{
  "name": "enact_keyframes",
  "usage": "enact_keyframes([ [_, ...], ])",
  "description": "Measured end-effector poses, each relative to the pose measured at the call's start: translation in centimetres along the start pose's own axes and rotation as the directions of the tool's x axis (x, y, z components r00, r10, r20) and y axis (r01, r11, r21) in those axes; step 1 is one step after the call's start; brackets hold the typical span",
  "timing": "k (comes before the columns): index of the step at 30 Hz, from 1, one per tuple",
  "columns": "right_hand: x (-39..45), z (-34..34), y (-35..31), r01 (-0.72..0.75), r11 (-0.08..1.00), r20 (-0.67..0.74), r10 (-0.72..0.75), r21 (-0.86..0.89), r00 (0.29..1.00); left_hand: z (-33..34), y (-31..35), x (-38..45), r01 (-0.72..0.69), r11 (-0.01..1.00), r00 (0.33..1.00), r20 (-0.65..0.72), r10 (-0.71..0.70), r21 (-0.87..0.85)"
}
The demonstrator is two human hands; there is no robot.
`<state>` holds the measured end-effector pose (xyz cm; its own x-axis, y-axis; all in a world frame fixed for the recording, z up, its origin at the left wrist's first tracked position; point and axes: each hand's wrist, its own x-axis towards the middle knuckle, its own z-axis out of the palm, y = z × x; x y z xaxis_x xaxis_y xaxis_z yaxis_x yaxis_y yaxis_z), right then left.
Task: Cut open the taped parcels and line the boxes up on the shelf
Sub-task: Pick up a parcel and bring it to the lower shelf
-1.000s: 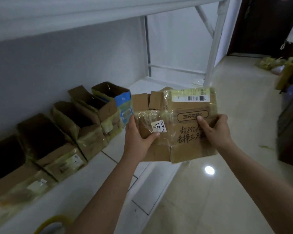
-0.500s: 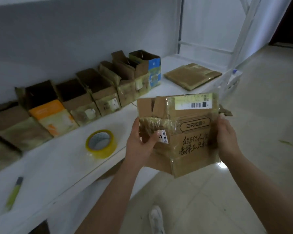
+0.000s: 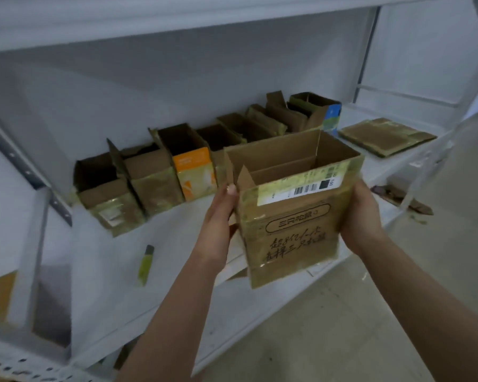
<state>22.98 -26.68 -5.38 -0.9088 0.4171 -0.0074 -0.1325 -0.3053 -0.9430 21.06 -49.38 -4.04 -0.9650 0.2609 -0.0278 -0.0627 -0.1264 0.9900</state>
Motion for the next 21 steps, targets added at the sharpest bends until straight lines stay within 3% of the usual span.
enact_keyframes([
  [5, -2.6, 10.7, 3.3, -0.004, 1.0, 0.181, 0.005, -0.004, 0.983, -10.8, 2.1, -0.2, -0.006, 0.997, 0.999, -0.053, 0.002, -0.072],
  [8, -3.7, 14.5, 5.3, -0.02, 1.0, 0.202, 0.019, 0.0, 0.979, -15.7, 2.2, 0.5, 0.028, 0.997, 0.996, -0.081, -0.034, -0.073],
  [13, -5.0, 16.2, 9.8, -0.13, 0.99, 0.183, 0.117, 0.06, 0.976, -20.0, -0.2, 1.7, 0.126, 0.983, 0.988, -0.071, -0.136, -0.132],
  [16, -5.1, 16.2, 11.3, -0.186, 0.976, 0.11, 0.174, 0.11, 0.979, -20.9, -1.9, 2.6, 0.074, 0.977, 0.996, -0.026, -0.08, -0.2],
  [21, -4.0, 16.5, 11.5, -0.188, 0.975, 0.119, 0.174, 0.12, 0.978, -21.5, -3.1, 4.1, -0.001, 0.969, 1.0, 0.024, 0.007, -0.248],
])
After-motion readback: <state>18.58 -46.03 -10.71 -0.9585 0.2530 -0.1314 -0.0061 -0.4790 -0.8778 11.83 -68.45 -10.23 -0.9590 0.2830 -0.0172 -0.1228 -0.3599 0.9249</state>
